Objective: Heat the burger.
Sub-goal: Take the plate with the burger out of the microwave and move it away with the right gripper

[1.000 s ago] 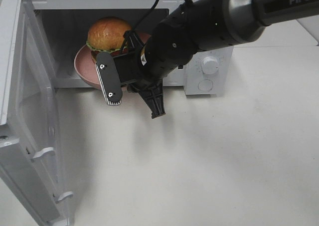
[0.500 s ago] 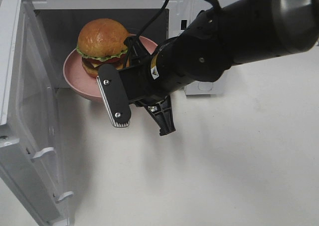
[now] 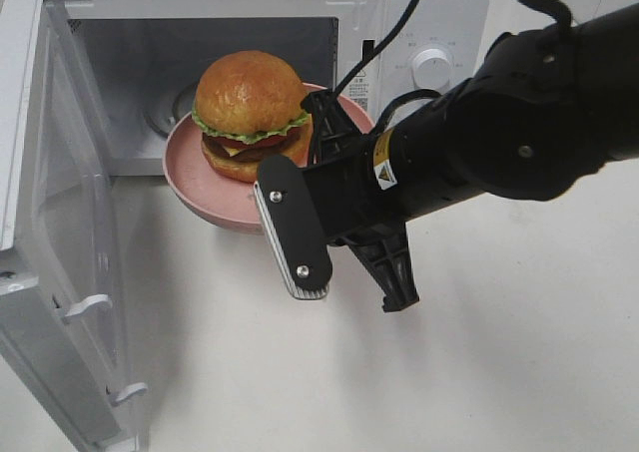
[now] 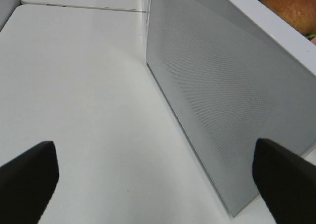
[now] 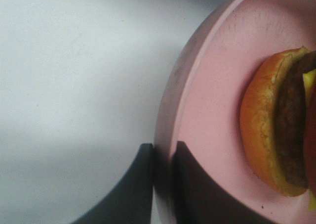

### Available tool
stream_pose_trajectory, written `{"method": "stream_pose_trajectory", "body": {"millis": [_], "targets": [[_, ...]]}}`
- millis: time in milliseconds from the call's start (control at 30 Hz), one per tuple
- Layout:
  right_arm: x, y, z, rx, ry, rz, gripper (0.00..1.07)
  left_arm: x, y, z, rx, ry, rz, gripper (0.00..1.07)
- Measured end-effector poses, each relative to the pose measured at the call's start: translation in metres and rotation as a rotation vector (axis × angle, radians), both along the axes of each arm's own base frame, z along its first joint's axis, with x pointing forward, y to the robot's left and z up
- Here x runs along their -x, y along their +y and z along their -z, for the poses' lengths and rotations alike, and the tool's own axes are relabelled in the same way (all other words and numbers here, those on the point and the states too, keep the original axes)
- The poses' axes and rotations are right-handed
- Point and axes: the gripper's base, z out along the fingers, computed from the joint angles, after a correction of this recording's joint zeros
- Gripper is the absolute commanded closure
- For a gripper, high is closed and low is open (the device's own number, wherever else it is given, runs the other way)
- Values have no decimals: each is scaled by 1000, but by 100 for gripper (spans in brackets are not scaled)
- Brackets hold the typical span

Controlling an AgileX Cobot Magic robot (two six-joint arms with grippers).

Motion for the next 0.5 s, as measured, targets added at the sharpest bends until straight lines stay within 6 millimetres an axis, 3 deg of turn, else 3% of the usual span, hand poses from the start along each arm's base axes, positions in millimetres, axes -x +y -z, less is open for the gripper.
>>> {"method": "stream_pose_trajectory", "body": {"millis": [500], "targets": [[42,-42,-9,-6,-6,0,107,0,0,0,0,0,0,7]]}}
